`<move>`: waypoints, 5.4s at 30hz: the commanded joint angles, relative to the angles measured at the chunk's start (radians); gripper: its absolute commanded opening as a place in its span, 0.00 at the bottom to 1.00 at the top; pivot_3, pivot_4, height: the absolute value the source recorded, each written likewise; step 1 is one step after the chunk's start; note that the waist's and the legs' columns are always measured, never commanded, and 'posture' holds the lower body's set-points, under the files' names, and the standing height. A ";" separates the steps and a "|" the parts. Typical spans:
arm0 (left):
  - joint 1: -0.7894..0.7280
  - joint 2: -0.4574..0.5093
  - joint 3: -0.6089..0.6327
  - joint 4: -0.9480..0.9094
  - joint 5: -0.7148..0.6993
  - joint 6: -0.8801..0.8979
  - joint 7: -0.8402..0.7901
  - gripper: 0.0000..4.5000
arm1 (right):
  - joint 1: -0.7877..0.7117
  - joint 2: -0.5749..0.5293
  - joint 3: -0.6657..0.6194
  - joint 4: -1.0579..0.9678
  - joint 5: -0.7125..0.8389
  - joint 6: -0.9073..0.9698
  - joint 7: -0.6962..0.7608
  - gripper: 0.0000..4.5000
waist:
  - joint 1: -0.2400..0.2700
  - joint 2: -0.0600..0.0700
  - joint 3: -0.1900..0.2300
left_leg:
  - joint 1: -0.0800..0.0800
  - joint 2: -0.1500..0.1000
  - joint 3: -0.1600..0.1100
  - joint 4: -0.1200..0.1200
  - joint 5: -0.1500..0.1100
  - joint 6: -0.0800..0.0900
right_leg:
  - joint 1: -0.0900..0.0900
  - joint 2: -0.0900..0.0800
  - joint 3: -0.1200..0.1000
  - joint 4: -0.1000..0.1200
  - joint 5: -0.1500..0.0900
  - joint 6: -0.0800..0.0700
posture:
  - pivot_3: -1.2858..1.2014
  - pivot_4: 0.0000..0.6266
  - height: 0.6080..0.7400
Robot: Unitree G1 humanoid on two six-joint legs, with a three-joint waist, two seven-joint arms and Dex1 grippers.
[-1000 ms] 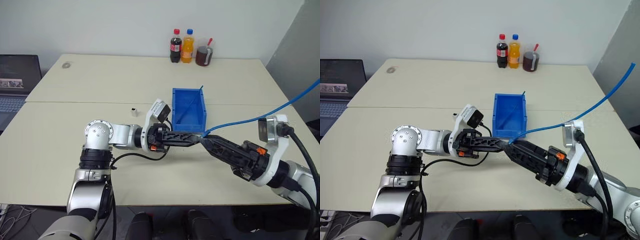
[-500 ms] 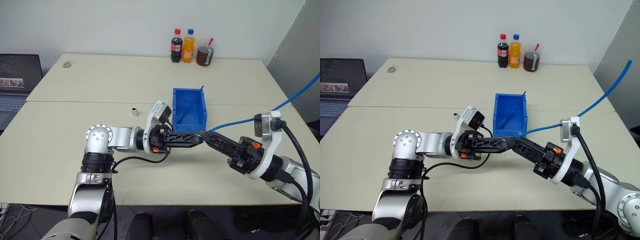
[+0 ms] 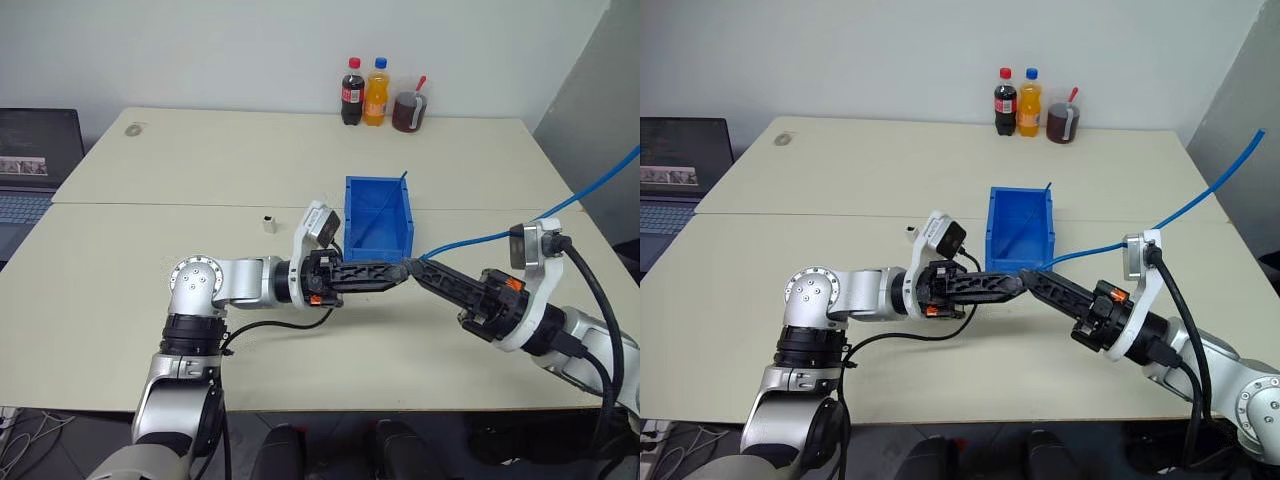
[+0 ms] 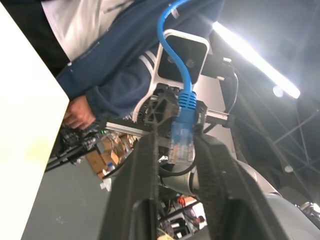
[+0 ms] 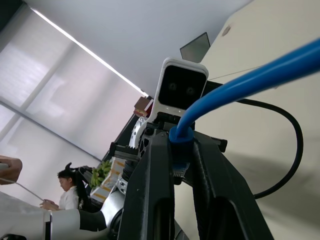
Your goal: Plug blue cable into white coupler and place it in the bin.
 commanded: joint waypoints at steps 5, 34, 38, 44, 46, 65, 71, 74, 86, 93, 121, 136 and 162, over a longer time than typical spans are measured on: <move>0.024 0.219 0.024 -0.172 0.290 -0.129 -0.376 0.64 | -0.152 -0.024 -0.025 0.138 0.022 0.084 0.058 0.04 | -0.003 0.000 0.000 | 0.000 0.000 0.002 -0.001 0.000 0.000 | -0.001 0.001 0.000 0.000 0.000 0.000 | 0.52 0.24 1.00; 0.086 -0.009 -0.014 0.507 1.536 -1.484 -0.038 0.99 | -0.357 0.171 -0.060 0.374 -0.350 0.238 0.189 0.04 | 0.024 0.001 0.000 | -0.007 0.001 0.008 -0.001 0.001 0.003 | -0.003 -0.003 -0.003 -0.010 0.010 0.001 | 0.52 0.24 1.00; -0.053 -0.044 -0.025 0.740 1.574 -1.561 -0.048 0.99 | -0.326 0.174 -0.088 0.347 -0.344 0.240 0.137 0.04 | 0.026 0.001 0.000 | -0.007 0.000 0.007 0.000 0.001 0.003 | -0.003 -0.002 -0.004 -0.009 0.010 0.001 | 0.52 0.24 1.00; -0.195 -0.093 -0.003 0.958 1.599 -1.601 -0.018 0.99 | -0.311 0.165 -0.119 0.317 -0.317 0.245 0.086 0.04 | 0.027 0.001 0.000 | -0.008 -0.001 0.007 0.000 0.001 0.003 | -0.002 -0.003 -0.005 -0.010 0.010 0.002 | 0.52 0.24 1.00; -0.217 -0.103 0.010 0.993 1.601 -1.612 0.005 0.99 | -0.306 0.160 -0.128 0.312 -0.310 0.247 0.078 0.04 | 0.027 0.001 0.000 | -0.008 -0.001 0.007 0.000 0.001 0.003 | -0.002 -0.003 -0.004 -0.010 0.010 0.002 | 0.52 0.24 1.00; -0.185 -0.076 0.041 1.012 1.632 -1.583 0.095 0.29 | -0.275 0.174 -0.145 0.277 -0.296 0.228 0.030 0.04 | 0.016 0.002 -0.001 | -0.006 0.000 0.007 0.000 0.001 0.003 | -0.002 -0.002 -0.004 -0.008 0.010 0.002 | 0.52 0.24 1.00; -0.154 -0.085 0.055 0.971 1.615 -1.566 0.087 0.18 | -0.278 0.185 -0.140 0.289 -0.306 0.228 0.041 0.04 | 0.001 0.004 -0.003 | -0.004 0.000 0.007 0.000 0.001 0.003 | -0.001 -0.002 -0.003 -0.008 0.010 0.003 | 0.52 0.24 1.00; -0.141 -0.077 0.052 0.929 1.608 -1.551 0.031 0.18 | -0.285 0.193 -0.131 0.289 -0.315 0.228 0.043 0.04 | -0.001 0.005 -0.003 | -0.004 0.000 0.008 -0.001 0.001 0.003 | -0.001 -0.001 -0.003 -0.007 0.009 0.005 | 0.52 0.24 1.00; 0.257 0.221 -0.242 0.126 1.461 -1.454 -0.937 0.18 | -0.313 0.081 0.017 0.186 -0.556 0.314 0.326 0.04 | -0.002 0.006 -0.003 | -0.004 0.004 0.009 -0.003 0.001 0.003 | -0.002 -0.002 -0.001 -0.009 0.010 0.000 | 0.52 0.24 1.00; 0.263 0.073 -0.346 0.181 1.522 -1.547 -0.928 0.18 | -0.320 0.133 0.241 0.132 -0.908 0.210 0.477 0.04 | 0.007 0.005 -0.003 | -0.005 0.003 0.008 0.001 0.002 0.004 | -0.001 -0.004 -0.002 -0.009 0.008 0.006 | 0.52 0.24 1.00; 0.158 -0.013 -0.361 0.428 1.570 -1.709 -0.976 0.18 | -0.203 0.277 0.472 0.367 -1.593 -0.239 0.764 0.04 | 0.004 0.008 -0.006 | -0.002 0.000 0.009 0.001 0.002 0.004 | 0.001 -0.001 -0.001 -0.008 0.008 0.006 | 0.52 0.24 1.00; 0.177 -0.008 -0.361 0.385 1.576 -1.681 -0.972 0.18 | -0.263 0.265 0.518 0.512 -1.738 -0.330 0.883 0.04 | 0.001 0.016 -0.013 | 0.006 0.000 0.009 0.000 0.002 0.004 | 0.008 0.000 -0.001 -0.009 0.008 0.006 | 0.52 0.24 1.00; 0.169 -0.008 -0.358 0.384 1.580 -1.674 -0.953 0.18 | -0.336 0.326 0.592 0.780 -1.854 -0.422 0.986 0.04 | -0.006 0.015 -0.016 | 0.020 0.002 0.009 -0.002 0.001 0.004 | 0.019 0.001 -0.001 -0.008 0.006 0.003 | 0.52 0.24 1.00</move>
